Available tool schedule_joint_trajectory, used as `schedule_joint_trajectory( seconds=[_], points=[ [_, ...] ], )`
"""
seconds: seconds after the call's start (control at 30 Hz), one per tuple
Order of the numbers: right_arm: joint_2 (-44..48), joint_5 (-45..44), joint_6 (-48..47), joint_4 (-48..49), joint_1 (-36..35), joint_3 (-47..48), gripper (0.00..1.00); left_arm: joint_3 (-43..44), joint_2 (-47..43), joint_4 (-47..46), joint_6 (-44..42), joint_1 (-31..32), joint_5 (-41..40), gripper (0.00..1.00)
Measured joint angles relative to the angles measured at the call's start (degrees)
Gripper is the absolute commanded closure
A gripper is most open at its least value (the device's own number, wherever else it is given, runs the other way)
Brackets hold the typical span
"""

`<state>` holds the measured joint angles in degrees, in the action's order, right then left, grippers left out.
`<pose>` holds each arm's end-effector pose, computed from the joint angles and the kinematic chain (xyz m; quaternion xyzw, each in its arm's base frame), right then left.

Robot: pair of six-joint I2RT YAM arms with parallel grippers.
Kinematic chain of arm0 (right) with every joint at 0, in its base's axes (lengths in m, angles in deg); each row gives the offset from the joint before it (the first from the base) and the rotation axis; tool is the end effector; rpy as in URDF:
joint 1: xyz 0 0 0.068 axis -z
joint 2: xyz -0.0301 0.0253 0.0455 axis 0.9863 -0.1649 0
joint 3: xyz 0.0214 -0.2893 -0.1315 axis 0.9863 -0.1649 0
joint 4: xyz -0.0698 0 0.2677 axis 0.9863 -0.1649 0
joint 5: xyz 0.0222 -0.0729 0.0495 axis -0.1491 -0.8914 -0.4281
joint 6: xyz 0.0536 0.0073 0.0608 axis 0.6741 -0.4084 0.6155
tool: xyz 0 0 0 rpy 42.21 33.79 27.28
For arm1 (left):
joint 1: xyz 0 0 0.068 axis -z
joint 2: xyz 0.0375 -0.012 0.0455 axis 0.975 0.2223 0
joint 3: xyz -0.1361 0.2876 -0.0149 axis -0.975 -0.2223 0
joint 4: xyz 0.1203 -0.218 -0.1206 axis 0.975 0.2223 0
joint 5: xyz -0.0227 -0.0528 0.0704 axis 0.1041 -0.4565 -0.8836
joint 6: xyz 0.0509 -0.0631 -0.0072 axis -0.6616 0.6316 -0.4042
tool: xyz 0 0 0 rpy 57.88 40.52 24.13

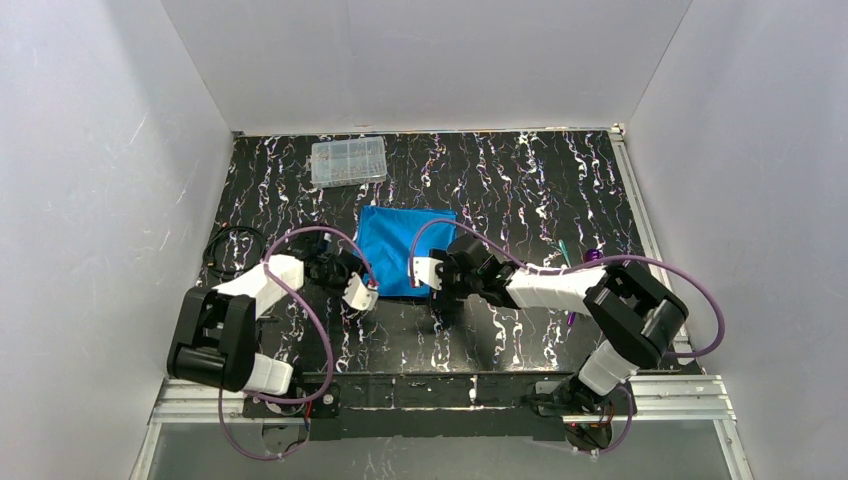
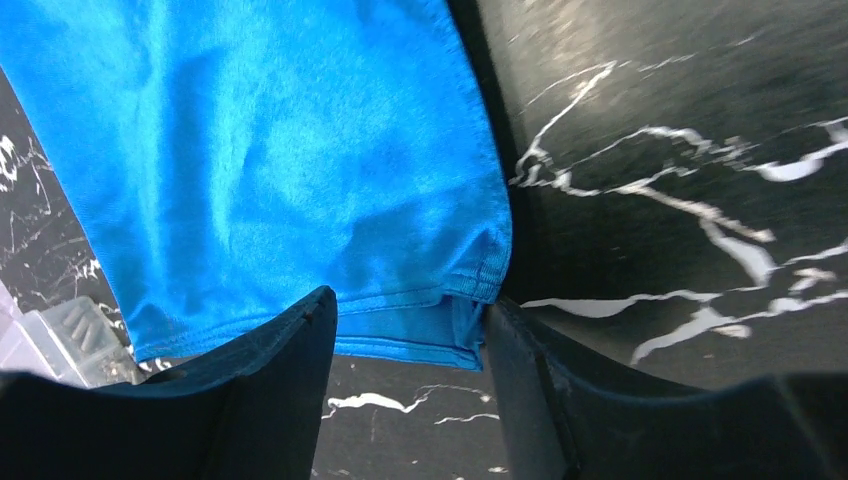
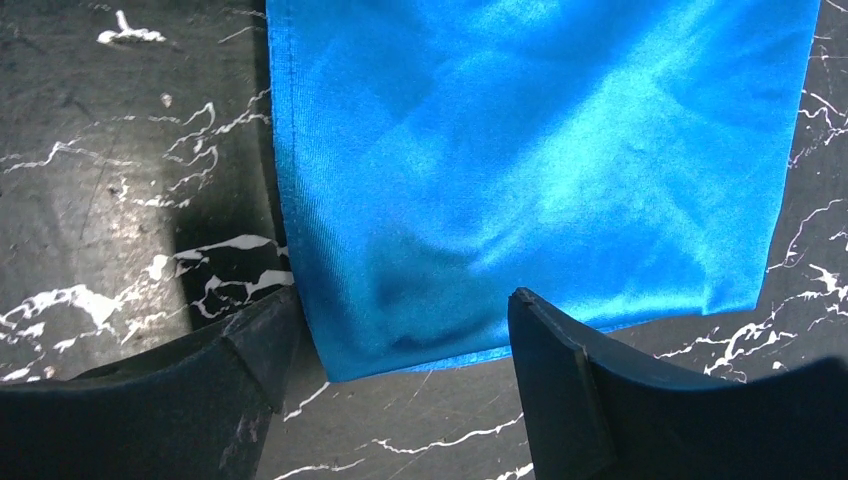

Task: Fold the napkin into a case and place the utensils inside
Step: Pick up the lower triangle-folded napkin from the center of the board.

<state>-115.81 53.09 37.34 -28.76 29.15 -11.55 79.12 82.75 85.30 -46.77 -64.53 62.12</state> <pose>0.2148 0.2805 0.1770 -0.6672 0.6161 0.0871 0.4095 0.2477 -0.0936 0.1671 0.8375 0.4127 -0.0055 0.3582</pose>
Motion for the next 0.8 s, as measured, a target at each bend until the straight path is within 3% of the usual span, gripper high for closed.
schedule_joint_trajectory(
  seconds=[0.2,0.33,0.43,0.8],
  points=[
    [-1.38,1.51,1.99,2.08,0.87,0.31,0.21,5.27,5.05,1.95,1.97,1.81,-3.39,0.59],
    [-2.03,2.1,3.37,2.34,1.03,0.68,0.26,8.5,7.8,5.2,3.28,2.86,-5.31,0.85],
    [-2.64,2.73,4.61,2.4,1.2,1.14,0.31,10.34,9.64,7.56,4.2,3.52,-6.67,0.96],
    [-3.1,4.92,10.34,2.21,1.9,0.98,0.53,13.44,11.37,10.88,10.03,4.04,-7.48,1.0]
  ],
)
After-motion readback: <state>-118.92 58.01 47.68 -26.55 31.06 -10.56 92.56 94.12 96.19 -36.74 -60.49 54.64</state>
